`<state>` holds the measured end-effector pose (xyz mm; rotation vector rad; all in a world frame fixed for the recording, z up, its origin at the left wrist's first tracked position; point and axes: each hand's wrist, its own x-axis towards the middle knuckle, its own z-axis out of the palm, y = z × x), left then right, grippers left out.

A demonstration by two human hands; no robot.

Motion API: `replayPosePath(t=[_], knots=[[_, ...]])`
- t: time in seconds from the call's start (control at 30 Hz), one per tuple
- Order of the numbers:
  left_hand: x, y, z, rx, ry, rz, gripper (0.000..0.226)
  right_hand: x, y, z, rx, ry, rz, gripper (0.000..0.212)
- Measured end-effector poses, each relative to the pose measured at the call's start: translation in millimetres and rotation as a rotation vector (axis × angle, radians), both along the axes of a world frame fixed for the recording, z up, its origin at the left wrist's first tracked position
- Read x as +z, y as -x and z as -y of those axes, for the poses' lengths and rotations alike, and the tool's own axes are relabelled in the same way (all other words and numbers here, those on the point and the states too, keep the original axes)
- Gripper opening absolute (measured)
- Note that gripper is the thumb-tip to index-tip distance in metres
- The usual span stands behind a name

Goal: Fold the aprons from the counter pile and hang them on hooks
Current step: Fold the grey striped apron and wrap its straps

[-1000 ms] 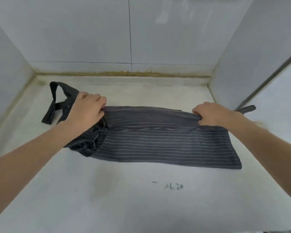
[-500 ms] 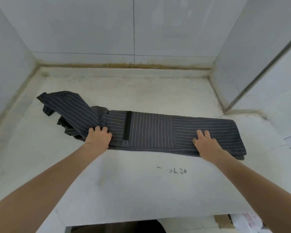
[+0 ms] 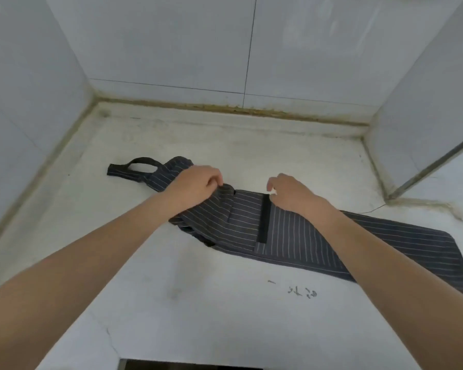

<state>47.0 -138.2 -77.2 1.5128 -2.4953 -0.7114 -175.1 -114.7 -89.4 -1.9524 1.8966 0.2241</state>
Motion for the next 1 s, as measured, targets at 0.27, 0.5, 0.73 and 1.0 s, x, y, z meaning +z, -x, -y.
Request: replayPosePath(t=[0.27, 0.5, 0.73, 1.0], knots=[[-24.7, -40.0, 88.9, 0.509, -0.420, 0.307, 0.077, -49.7, -62.9, 46.2, 0.055, -0.122, -0.061, 0.031], [-10.7, -43.9, 92.3, 0.452, -0.656, -0.285, 0.021, -52.2, -34.7, 49.7, -0.104, -0.235, 0.255, 0.031], [8.1, -122.1, 76.4, 0.594, -0.795, -0.543, 0.078, -43.8, -17.9, 64.3, -0.236, -0.152, 0.364, 0.033], [-18.9, -54.2, 72.9, 0.693, -1.011, -0.329, 0.048, -52.7, -36.9, 55.1, -0.064, -0.255, 0.227, 0.049]])
